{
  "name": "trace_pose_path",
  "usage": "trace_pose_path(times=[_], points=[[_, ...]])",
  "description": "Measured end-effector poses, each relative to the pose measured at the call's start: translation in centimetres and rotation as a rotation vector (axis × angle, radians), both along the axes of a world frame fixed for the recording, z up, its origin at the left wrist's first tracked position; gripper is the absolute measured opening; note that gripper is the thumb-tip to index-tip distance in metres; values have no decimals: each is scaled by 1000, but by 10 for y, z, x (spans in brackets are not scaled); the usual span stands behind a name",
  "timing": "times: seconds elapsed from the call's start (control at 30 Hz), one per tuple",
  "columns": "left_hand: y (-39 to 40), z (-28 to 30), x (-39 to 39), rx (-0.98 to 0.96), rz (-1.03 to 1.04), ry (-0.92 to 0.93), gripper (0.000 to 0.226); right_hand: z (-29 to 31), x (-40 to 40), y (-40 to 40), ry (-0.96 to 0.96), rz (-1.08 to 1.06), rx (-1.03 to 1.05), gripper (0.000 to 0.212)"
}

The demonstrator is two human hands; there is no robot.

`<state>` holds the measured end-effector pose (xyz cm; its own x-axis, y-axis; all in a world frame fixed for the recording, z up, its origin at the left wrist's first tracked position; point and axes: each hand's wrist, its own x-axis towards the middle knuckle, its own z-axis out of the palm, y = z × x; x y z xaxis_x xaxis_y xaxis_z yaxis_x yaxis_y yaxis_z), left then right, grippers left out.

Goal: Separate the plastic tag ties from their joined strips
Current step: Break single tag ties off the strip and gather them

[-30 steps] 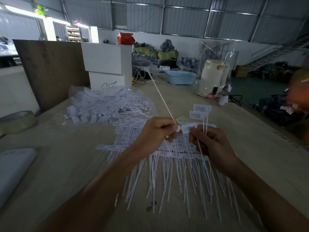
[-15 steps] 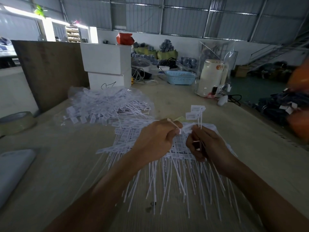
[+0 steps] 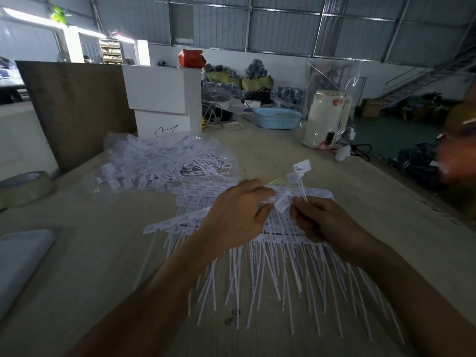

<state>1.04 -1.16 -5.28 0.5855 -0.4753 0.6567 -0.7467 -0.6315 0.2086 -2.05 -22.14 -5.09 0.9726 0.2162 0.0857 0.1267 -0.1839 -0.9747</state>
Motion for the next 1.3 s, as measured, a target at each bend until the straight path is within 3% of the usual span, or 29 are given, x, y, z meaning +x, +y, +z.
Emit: trace_pose_path(times=[0.23, 0.47, 0.63, 0.8, 0.97, 1.13, 1.3], points=[[-2, 4, -1, -163, -92, 62, 28, -4, 1, 4, 40, 13, 277, 32], [-4, 0, -1, -145, -74, 36, 35, -2, 3, 2, -37, -103, 363, 28], [-6, 3, 0, -317, -81, 177, 38, -5, 2, 8, -50, 42, 349, 34], [-7, 2, 3, -429, -201, 397, 13, -7, -3, 13, -31, 224, 265, 35], [-3, 7, 5, -499, -249, 376, 3, -6, -6, 14, 9, 230, 252, 36], [5, 10, 10, -634, -157, 295, 3, -6, -7, 13, 8, 273, 133, 40], [8, 9, 15, -586, -126, 271, 7, -9, -8, 17, 16, 310, 98, 37]])
